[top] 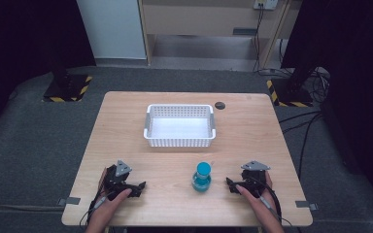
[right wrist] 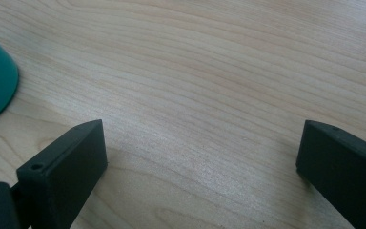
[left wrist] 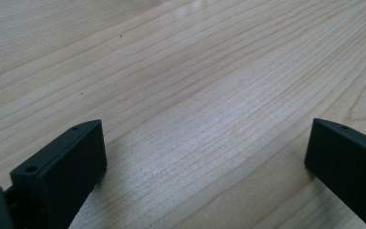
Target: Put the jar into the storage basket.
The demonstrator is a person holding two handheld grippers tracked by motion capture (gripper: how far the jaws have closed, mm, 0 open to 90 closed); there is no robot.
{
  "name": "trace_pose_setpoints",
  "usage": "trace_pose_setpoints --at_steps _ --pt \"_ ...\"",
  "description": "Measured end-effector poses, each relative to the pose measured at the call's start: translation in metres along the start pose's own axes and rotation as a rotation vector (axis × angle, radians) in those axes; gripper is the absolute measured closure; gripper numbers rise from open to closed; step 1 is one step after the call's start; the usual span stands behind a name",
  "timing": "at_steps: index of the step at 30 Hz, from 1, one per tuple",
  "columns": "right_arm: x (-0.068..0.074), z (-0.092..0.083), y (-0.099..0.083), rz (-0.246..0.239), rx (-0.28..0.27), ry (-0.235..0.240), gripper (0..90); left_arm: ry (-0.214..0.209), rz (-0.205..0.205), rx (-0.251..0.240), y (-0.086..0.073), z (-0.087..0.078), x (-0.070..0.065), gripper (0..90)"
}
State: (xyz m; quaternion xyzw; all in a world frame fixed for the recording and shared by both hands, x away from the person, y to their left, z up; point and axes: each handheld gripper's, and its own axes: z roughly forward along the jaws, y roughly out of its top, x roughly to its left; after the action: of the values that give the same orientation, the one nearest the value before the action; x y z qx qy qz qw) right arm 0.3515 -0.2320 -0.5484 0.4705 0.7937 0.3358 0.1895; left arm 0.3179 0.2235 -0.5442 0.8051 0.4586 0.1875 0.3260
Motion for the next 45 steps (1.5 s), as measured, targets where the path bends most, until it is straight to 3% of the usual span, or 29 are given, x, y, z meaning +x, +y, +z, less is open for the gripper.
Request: trace_pose_setpoints --at_steps 18,29,45 --pt "0.001 -0.001 0.000 0.004 0.002 0.003 2.6 0.000 0.000 0.000 0.000 0.000 0.000 0.0" --pt "0.005 -0.023 -0.004 -0.015 -0.009 0.041 4.7 0.000 0.000 0.000 0.000 0.000 0.000 0.0" --pt "0.017 -0.038 -0.002 -0.041 -0.023 0.089 5.0 0.000 0.000 0.000 0.000 0.000 0.000 0.0"
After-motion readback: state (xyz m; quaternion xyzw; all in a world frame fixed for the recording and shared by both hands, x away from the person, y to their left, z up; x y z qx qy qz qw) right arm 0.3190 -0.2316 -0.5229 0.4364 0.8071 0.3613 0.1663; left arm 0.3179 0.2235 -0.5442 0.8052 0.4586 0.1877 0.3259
